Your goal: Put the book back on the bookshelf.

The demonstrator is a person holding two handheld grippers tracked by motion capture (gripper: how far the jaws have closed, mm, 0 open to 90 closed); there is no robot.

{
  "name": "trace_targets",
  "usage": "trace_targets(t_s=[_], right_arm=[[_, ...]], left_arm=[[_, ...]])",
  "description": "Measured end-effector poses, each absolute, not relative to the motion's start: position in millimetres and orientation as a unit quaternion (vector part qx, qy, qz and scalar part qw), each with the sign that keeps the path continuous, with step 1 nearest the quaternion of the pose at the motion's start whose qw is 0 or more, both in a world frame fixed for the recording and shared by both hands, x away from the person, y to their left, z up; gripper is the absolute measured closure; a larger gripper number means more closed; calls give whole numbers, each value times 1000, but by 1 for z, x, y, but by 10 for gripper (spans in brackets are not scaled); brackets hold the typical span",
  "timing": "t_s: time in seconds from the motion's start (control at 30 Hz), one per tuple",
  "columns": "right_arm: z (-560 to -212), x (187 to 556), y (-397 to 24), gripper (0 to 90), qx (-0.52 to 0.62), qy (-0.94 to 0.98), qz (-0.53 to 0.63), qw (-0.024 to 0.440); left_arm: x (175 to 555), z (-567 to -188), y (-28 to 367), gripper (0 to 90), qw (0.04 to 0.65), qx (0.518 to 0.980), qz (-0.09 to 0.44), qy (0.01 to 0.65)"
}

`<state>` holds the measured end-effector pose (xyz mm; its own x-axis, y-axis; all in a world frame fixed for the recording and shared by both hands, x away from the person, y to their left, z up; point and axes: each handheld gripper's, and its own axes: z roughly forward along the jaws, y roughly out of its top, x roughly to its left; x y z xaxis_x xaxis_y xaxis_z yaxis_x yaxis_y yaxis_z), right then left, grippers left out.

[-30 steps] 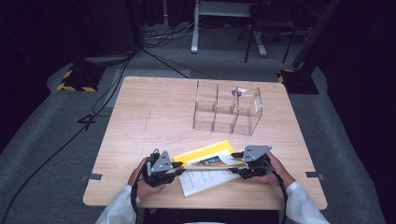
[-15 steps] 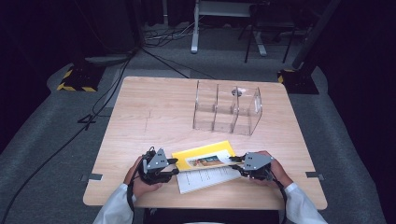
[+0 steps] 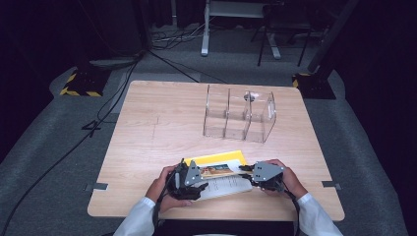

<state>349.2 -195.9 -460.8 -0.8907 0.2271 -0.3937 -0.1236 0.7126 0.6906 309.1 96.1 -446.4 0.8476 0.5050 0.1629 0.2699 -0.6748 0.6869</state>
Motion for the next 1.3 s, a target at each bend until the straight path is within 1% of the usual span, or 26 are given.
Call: trace_targets(t_s=[0.03, 0.07, 0.1, 0.13, 0.17, 0.23, 0.27, 0.3, 0.37, 0.43, 0.5, 0.53, 0.57, 0.6, 0.63, 0.7, 0.83, 0.9, 0.97, 1.03, 1.2, 1.3], right_arm=[[-461, 349, -196, 765, 29, 896, 378, 232], [-461, 348, -194, 761, 25, 897, 377, 231], [-461, 348, -194, 761, 25, 897, 377, 231], [-461, 347, -194, 757, 25, 898, 376, 230], [-462, 347, -192, 754, 22, 899, 373, 227], [-463, 347, -192, 743, 25, 898, 379, 223], [-463, 348, -193, 735, 28, 896, 387, 214], [-463, 349, -193, 713, 30, 896, 392, 209], [-465, 353, -195, 599, 48, 891, 403, 203], [-470, 358, -198, 578, 60, 890, 401, 208], [-474, 361, -200, 579, 65, 887, 405, 211], [-477, 363, -202, 582, 70, 885, 412, 204], [-480, 365, -202, 599, 73, 885, 414, 200], [-482, 366, -203, 642, 73, 884, 411, 209], [-484, 368, -204, 663, 71, 884, 409, 216], [-485, 370, -207, 685, 71, 880, 420, 210], [-475, 361, -205, 749, 38, 879, 413, 235], [-472, 359, -204, 758, 35, 879, 414, 237], [-466, 354, -204, 788, 23, 874, 420, 243], [-460, 351, -204, 807, 13, 872, 425, 242], [-447, 344, -204, 826, -3, 868, 433, 241], [-437, 341, -206, 839, -12, 864, 444, 239]], left_arm=[[310, -447, 95, 416, 336, 901, 175, 214], [311, -449, 95, 519, 322, 907, 174, 208], [311, -449, 95, 574, 322, 907, 174, 208], [313, -449, 97, 574, 319, 909, 178, 203], [313, -449, 98, 624, 320, 909, 177, 203], [313, -449, 101, 688, 321, 909, 186, 192], [312, -450, 101, 718, 321, 909, 190, 188], [312, -450, 102, 729, 319, 910, 192, 182], [314, -450, 105, 752, 328, 908, 189, 179], [316, -450, 110, 758, 337, 907, 179, 179], [316, -450, 111, 759, 340, 906, 176, 180], [317, -450, 112, 759, 342, 906, 175, 178], [317, -450, 113, 759, 342, 906, 177, 176], [317, -450, 114, 759, 342, 906, 176, 175], [317, -450, 115, 759, 346, 905, 176, 175], [319, -449, 117, 758, 352, 903, 171, 177], [321, -445, 127, 733, 369, 897, 157, 187], [321, -443, 129, 726, 370, 895, 156, 192], [322, -440, 130, 705, 366, 895, 159, 201], [322, -439, 128, 680, 356, 897, 166, 204], [324, -436, 125, 656, 349, 898, 170, 208], [326, -433, 126, 664, 358, 896, 170, 203]])
